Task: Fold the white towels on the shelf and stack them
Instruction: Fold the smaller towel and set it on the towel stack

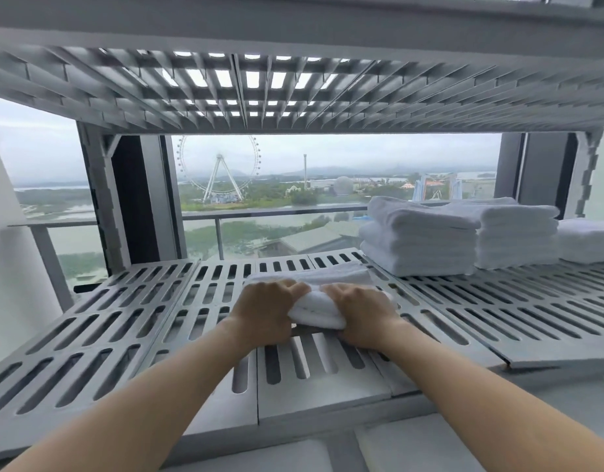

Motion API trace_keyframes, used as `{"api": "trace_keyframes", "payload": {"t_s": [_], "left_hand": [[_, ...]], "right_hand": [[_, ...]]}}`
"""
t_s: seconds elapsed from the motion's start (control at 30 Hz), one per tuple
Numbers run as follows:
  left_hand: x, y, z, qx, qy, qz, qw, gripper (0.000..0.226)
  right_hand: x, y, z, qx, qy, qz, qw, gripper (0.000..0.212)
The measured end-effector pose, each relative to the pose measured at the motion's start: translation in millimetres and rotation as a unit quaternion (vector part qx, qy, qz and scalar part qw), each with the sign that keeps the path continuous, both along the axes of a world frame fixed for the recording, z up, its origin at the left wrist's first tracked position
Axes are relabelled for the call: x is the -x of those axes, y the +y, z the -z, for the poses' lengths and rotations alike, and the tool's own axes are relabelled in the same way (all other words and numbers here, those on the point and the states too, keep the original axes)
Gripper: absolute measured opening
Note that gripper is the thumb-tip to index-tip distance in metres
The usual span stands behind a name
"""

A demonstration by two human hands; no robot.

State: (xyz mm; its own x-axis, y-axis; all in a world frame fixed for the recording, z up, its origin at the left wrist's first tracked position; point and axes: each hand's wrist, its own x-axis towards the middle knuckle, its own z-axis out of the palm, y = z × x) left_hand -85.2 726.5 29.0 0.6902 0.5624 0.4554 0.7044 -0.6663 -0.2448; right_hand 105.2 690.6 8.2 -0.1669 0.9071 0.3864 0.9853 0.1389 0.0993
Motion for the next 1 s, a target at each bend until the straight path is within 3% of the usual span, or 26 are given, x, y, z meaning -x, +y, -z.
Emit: {"api": "trace_keyframes", "payload": {"t_s": [0.23, 0.37, 0.5, 0.83, 1.0], "left_hand": [[-7.2, -6.6, 2.6, -0.071, 0.019, 0.000, 0.997, 0.052], [-28.2, -19.0, -0.5, -0.072, 0.042, 0.027, 0.996, 0.065], [-63.2, -31.1, -7.3, -0.077, 0.057, -0.025, 0.995, 0.071], [-245.5, -103.8, -24.9, -0.088, 0.040, 0.021, 0.995, 0.056], [-329.4, -126.7, -23.0, -0.131, 0.023, 0.050, 0.990, 0.059]], "right_hand": [[-14.6, -5.8, -18.6, 0.070, 0.053, -0.075, 0.993, 0.038], [-33.3, -16.2, -30.6, 0.035, 0.030, -0.072, 0.996, 0.046], [-67.5, -34.1, -29.9, -0.009, 0.025, -0.032, 0.999, 0.049], [-235.1, -117.1, -13.1, -0.040, 0.039, 0.084, 0.995, 0.052], [-323.2, -147.8, -15.3, -0.097, 0.032, 0.095, 0.990, 0.038]]}}
